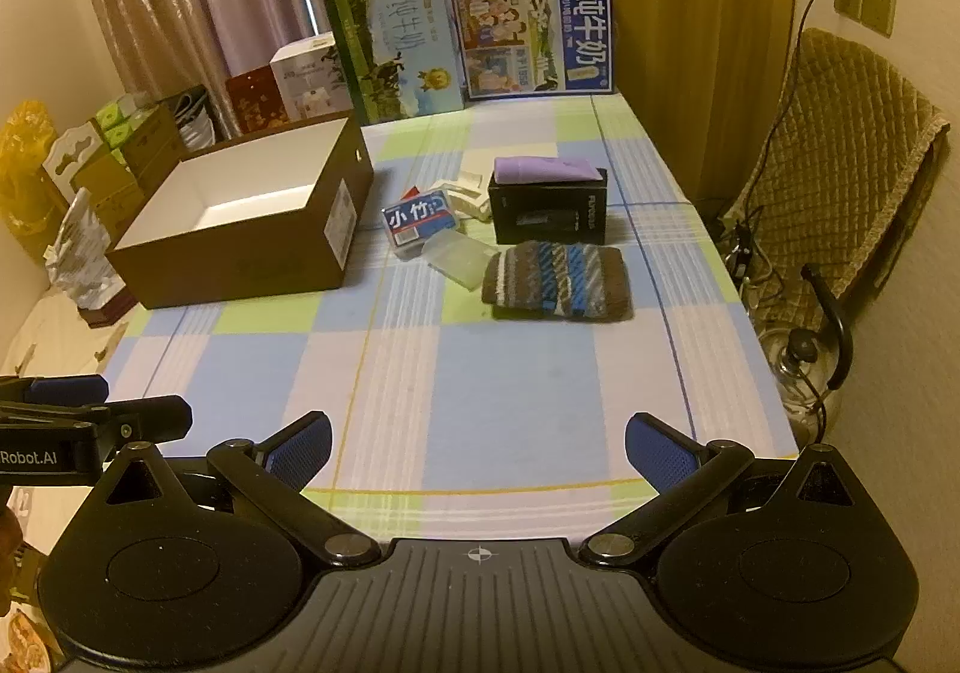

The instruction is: Organize objects

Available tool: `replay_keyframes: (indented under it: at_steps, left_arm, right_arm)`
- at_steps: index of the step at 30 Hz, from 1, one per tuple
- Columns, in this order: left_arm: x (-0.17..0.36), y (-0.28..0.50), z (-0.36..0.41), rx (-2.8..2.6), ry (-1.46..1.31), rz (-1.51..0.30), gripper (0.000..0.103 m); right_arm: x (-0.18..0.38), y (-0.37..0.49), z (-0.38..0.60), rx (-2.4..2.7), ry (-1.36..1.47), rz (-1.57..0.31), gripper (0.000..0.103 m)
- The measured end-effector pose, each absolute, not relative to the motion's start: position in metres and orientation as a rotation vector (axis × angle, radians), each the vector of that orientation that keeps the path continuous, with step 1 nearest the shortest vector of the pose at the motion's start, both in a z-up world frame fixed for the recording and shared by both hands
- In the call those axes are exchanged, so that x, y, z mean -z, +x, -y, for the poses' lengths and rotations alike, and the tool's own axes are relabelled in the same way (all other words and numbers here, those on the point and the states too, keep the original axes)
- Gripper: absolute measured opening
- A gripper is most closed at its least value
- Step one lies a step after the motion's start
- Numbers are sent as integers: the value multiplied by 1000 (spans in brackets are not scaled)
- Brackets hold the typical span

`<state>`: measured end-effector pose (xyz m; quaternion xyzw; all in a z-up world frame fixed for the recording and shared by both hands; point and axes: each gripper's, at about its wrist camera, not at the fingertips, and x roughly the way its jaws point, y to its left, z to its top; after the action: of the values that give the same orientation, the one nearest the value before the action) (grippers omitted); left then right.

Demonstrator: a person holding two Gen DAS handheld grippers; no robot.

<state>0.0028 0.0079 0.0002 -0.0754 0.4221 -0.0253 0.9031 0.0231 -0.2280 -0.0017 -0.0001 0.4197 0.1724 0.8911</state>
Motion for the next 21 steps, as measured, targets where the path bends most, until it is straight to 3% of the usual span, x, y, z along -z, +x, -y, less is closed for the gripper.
replay_keyframes:
  at_steps: [21]
  left_arm:
    - [-1, 14, 4, 49, -154, -885, 101]
  right_arm:
    - [4, 41, 241, -362, 5, -875, 101]
